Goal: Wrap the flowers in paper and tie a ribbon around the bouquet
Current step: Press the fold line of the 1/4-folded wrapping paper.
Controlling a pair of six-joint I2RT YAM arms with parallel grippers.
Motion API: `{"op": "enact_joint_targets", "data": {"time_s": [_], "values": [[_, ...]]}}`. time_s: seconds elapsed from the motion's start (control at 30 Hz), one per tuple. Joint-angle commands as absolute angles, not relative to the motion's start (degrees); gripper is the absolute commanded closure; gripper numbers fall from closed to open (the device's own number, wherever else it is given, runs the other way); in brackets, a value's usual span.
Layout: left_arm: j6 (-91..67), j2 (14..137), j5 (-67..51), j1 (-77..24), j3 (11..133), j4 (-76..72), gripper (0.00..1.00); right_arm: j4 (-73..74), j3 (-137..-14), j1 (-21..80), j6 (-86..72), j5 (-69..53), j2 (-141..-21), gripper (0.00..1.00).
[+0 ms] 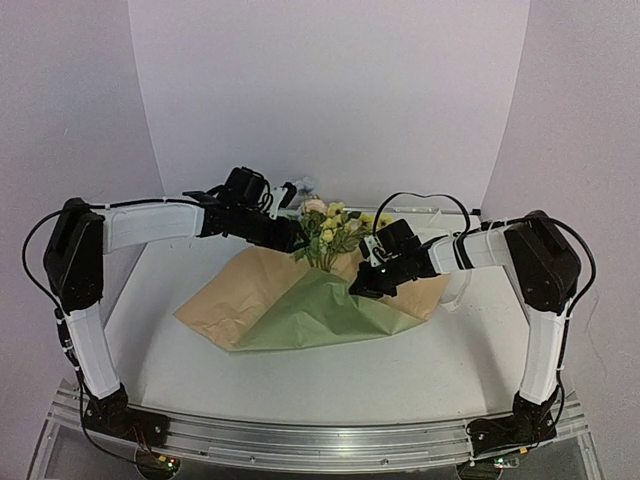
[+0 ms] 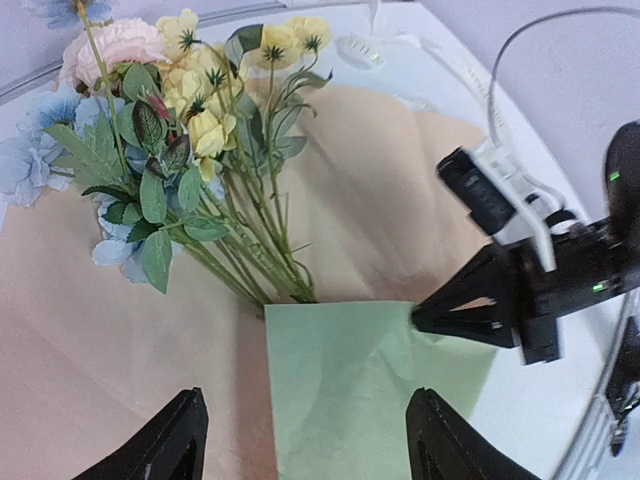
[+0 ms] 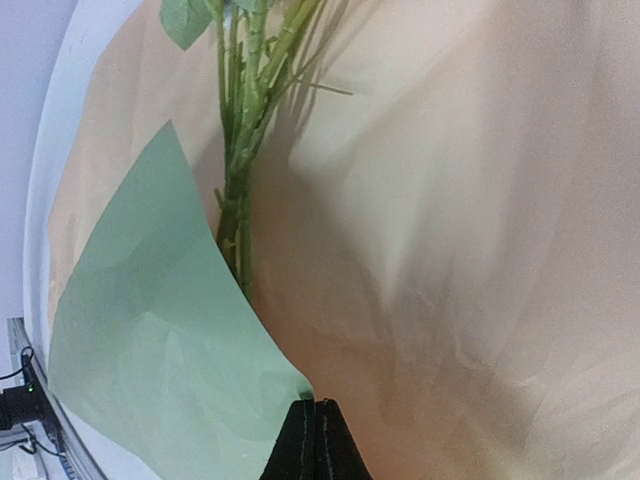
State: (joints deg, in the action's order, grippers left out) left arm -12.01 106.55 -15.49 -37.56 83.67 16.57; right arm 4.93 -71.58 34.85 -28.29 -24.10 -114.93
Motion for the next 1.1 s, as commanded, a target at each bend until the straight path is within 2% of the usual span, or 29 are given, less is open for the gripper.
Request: {"op": "enact_joint_targets", "data": {"time_s": [0.0,0.2,0.37,0.5,0.67,1.07], "values": [[-23.79,100.31,-23.95,-37.73,80.37,16.18,0.35,6.07,-70.78,35.91,-31.39,-15.29,-114.01,1.0],[-36.81,100.0,-36.93,-38.47,68.19,4.71,0.5,7.42,-71.07,37.27,-32.96,-10.81,-113.72,1.0],[-43.72,101.75,-43.16,-39.37,59.62,-5.29,0.55,7.9,-70.34,37.35,-33.87,-8.54,-113.43,1.0],[-44.57,104.49,-42.04,-39.29,56.79,-3.39,0.6,8.89,-70.48,37.4,-34.08,-7.13,-112.84,1.0],[-42.41,108.65,-35.57,-38.32,56.7,5.71,0.68,9.66,-70.21,37.44,-33.99,-6.98,-111.96,1.0],[-38.8,111.38,-24.66,-32.11,52.91,15.42,0.74,11.37,-69.43,38.15,-33.48,-8.76,-110.94,1.0]]}}
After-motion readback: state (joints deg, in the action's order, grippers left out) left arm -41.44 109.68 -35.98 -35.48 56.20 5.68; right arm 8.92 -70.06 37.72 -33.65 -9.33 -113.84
